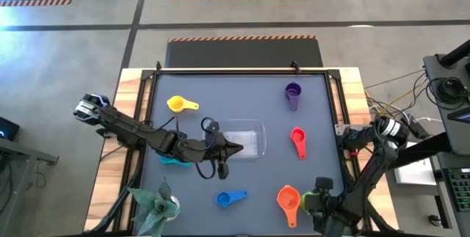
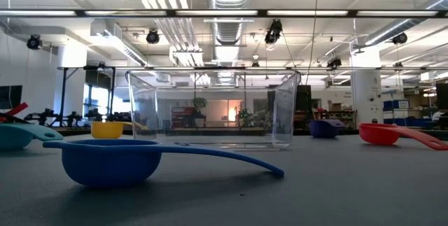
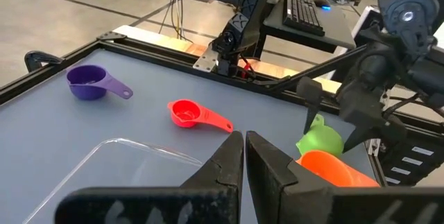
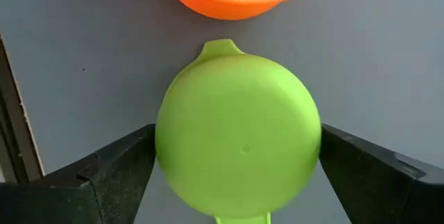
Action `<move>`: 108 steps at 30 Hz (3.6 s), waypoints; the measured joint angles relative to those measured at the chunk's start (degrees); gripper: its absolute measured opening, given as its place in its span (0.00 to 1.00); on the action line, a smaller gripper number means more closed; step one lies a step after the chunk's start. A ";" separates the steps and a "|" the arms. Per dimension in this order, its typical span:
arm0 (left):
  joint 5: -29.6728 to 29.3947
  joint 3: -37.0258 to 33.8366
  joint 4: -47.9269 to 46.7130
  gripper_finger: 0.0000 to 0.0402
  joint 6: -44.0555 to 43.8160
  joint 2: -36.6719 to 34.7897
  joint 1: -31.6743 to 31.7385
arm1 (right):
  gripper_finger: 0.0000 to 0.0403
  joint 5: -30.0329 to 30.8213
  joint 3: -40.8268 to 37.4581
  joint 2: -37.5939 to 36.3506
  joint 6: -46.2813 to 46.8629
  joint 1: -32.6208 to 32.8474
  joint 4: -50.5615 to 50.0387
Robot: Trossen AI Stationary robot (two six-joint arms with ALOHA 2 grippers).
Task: Nest measuring cups in basket
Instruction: Stack the green measuring cup on top of the orange measuring cup
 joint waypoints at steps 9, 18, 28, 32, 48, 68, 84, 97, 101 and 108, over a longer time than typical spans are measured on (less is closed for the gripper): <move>0.02 0.00 0.00 0.00 0.04 0.00 0.00 | 0.83 0.16 -1.77 -0.26 -0.74 -0.11 0.17; 0.02 0.00 -0.02 0.00 0.79 -0.02 0.00 | 0.82 3.51 0.13 -3.89 -0.10 -0.13 -2.20; 0.04 -0.33 -0.09 0.00 1.99 -0.02 0.00 | 0.82 24.39 -1.45 -20.29 6.76 2.20 -4.02; 0.11 -0.33 -0.02 0.00 2.01 -0.02 0.00 | 0.82 31.43 -4.99 -26.72 4.88 2.67 1.96; 8.50 2.91 13.25 0.00 15.40 7.43 -0.18 | 0.82 37.71 -27.58 -40.18 -19.29 -0.77 49.38; 9.03 42.57 -19.61 0.00 25.74 33.81 -1.32 | 0.82 35.63 -30.03 -40.68 -25.90 -4.37 55.78; -3.64 17.01 -1.27 0.00 26.96 20.97 -1.01 | 0.82 35.59 -30.03 -40.66 -26.28 -4.37 55.61; 16.20 -9.65 45.66 0.22 28.96 14.62 1.14 | 0.83 35.61 -30.06 -40.63 -26.50 -6.11 55.38; 12.76 -5.14 45.16 0.45 31.58 17.48 1.29 | 0.83 34.75 -30.17 -40.61 -26.48 -6.81 55.44; 12.53 7.51 31.52 0.70 36.56 24.27 0.90 | 0.83 34.04 -30.49 -40.33 -25.91 -7.26 55.51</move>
